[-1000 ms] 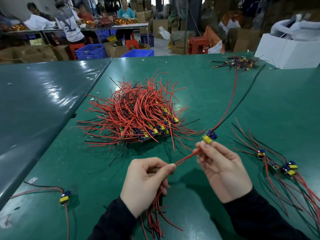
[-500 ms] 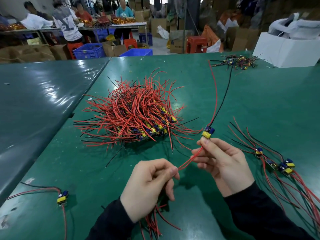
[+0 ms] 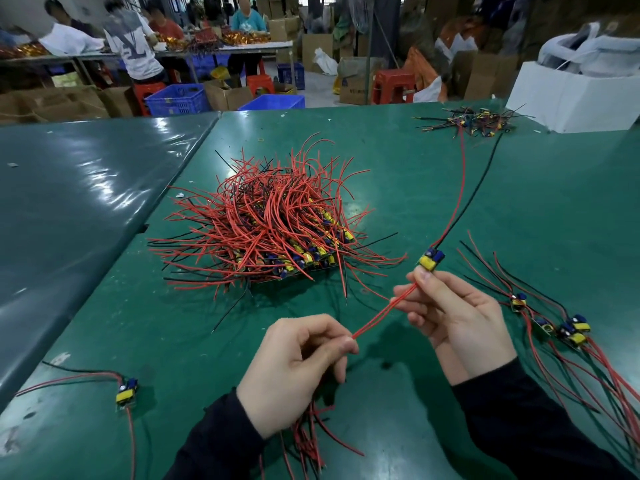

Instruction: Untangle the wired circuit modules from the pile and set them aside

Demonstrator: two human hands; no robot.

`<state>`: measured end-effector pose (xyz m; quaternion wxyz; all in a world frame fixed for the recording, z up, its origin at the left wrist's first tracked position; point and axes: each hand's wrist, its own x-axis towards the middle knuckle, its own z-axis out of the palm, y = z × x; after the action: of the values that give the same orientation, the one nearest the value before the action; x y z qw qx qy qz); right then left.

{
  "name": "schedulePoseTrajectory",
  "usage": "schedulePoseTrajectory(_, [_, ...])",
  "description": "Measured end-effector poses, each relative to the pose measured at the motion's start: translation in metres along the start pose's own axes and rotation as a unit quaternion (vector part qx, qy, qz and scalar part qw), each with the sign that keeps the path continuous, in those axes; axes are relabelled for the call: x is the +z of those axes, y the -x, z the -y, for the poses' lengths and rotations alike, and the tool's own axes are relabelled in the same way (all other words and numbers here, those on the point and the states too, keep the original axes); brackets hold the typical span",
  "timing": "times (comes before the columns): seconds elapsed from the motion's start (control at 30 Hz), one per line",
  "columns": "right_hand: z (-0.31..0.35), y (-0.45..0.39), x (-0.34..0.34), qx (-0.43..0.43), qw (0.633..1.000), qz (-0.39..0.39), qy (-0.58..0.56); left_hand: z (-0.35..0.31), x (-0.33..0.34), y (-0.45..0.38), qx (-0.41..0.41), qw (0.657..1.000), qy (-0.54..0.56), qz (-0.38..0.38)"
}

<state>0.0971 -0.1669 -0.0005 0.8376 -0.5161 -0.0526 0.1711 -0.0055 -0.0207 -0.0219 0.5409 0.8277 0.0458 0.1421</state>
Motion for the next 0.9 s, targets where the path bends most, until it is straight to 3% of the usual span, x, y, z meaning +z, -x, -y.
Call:
schedulePoseTrajectory(0.13, [-0.007,0.009,0.003,-0.015,0.999,0.044,0.023,0.004,0.004,-0.002,-0.021,0.993,-0.093,-0.068])
schedulePoseTrajectory(0.23, [-0.005,0.009,0.004,-0.037,0.998,0.043,0.015,0.004,0.002,-0.003,-0.015,0.990,-0.086,-0.108])
schedulePoseTrajectory(0.43, [0.002,0.002,0.000,-0.038,0.999,0.000,-0.019,0.002,-0.001,-0.003,-0.048,0.998,-0.026,-0.033])
schedulePoseTrajectory(0.67, [-0.010,0.016,0.006,-0.040,0.997,0.066,0.011,0.005,0.002,-0.002,-0.037,0.963,-0.212,-0.161])
schedulePoseTrajectory(0.8, [-0.008,0.011,0.003,-0.016,0.999,0.041,0.011,0.002,-0.004,0.002,-0.002,0.966,-0.212,-0.150])
schedulePoseTrajectory(0.9, [-0.009,0.009,0.003,0.030,0.997,0.054,0.049,-0.008,-0.006,0.002,0.040,0.977,-0.185,-0.094])
